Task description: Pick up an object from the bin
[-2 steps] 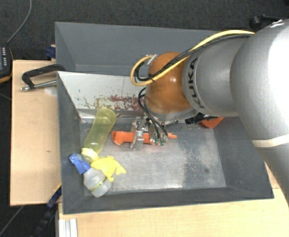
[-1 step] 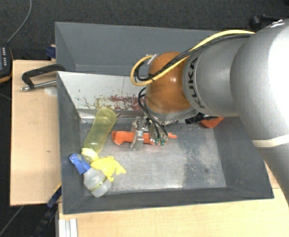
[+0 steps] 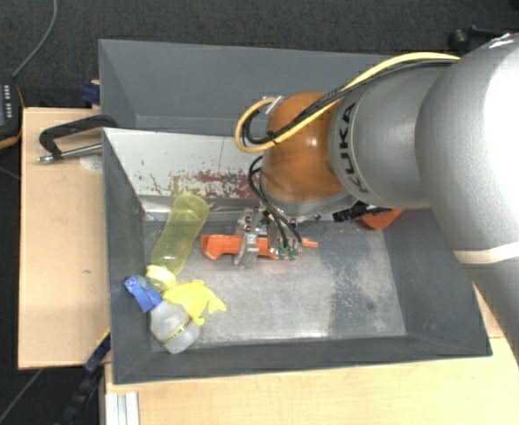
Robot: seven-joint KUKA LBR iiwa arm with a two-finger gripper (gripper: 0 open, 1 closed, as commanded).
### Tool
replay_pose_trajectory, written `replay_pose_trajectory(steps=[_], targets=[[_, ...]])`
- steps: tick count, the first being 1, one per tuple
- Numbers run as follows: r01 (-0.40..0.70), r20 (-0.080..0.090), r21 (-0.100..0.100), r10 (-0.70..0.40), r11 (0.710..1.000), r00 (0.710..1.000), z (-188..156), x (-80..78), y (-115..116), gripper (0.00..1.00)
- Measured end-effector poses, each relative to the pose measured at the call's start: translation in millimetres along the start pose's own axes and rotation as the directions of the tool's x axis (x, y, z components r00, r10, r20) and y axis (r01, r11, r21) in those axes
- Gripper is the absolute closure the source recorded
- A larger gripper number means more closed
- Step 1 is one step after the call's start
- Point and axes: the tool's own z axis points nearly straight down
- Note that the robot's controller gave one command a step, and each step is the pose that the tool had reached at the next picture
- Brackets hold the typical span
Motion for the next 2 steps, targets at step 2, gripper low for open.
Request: replay_pose_trajectory(steps=[2], targets=[[0.000, 0.002, -0.001, 0.000, 1.000, 1.000, -29, -0.6, 1, 1.00]])
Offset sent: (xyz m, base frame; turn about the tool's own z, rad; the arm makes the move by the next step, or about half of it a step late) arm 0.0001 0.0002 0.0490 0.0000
